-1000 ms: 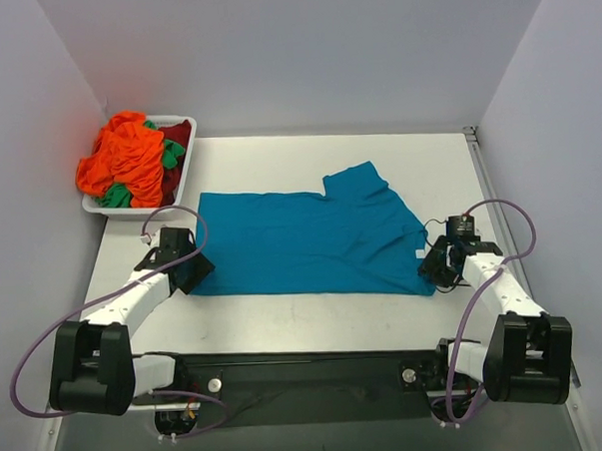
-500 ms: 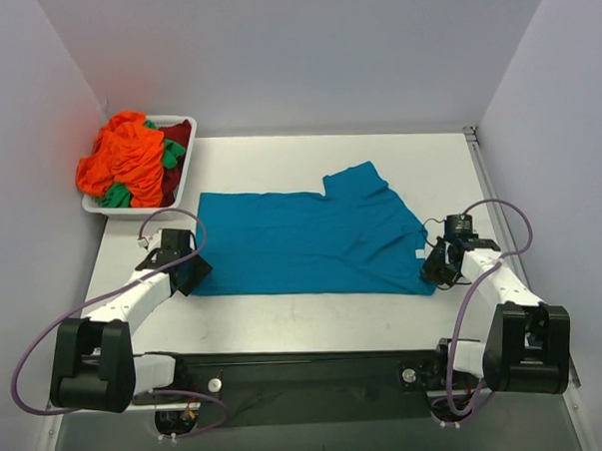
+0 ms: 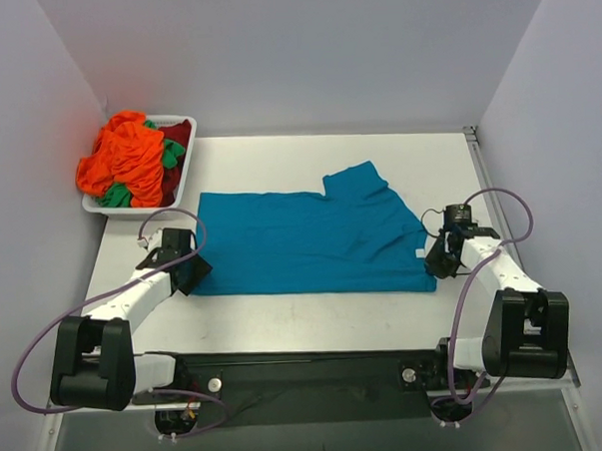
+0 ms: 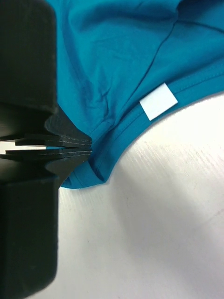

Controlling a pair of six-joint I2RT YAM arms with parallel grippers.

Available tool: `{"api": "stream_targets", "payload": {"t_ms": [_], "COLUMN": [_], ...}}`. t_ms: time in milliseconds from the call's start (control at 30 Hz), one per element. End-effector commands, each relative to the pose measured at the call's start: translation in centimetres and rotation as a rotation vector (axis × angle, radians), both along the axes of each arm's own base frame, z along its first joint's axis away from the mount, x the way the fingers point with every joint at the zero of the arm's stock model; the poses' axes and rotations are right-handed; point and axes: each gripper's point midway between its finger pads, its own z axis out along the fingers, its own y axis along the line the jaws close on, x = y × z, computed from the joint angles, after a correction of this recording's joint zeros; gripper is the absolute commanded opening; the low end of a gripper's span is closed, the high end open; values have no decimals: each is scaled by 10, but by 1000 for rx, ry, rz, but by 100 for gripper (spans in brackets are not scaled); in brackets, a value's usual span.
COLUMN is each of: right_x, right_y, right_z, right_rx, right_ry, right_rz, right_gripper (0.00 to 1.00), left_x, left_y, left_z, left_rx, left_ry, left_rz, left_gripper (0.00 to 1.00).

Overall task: Fold and stack the t-shirts
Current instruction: Fold the flattened tshirt in 1/3 of the way

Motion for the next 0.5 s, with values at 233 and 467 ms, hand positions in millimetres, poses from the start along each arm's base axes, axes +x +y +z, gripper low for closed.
{"api": "stream_targets", "payload": {"t_ms": [233, 467], "right_x": [-9, 6], "right_y": [-9, 10], "right_z": [3, 56], "right_rx": [-41, 52], "right_ry": [41, -99], "right_rz": [-32, -28], "right_gripper": [43, 47], "left_x": [1, 1], "left_y": [-1, 4], "left_z": [22, 55], "left_rx": [1, 16], "left_ry": [-9, -63], "left_rz": [-24, -10], "left_gripper": [59, 65]}}
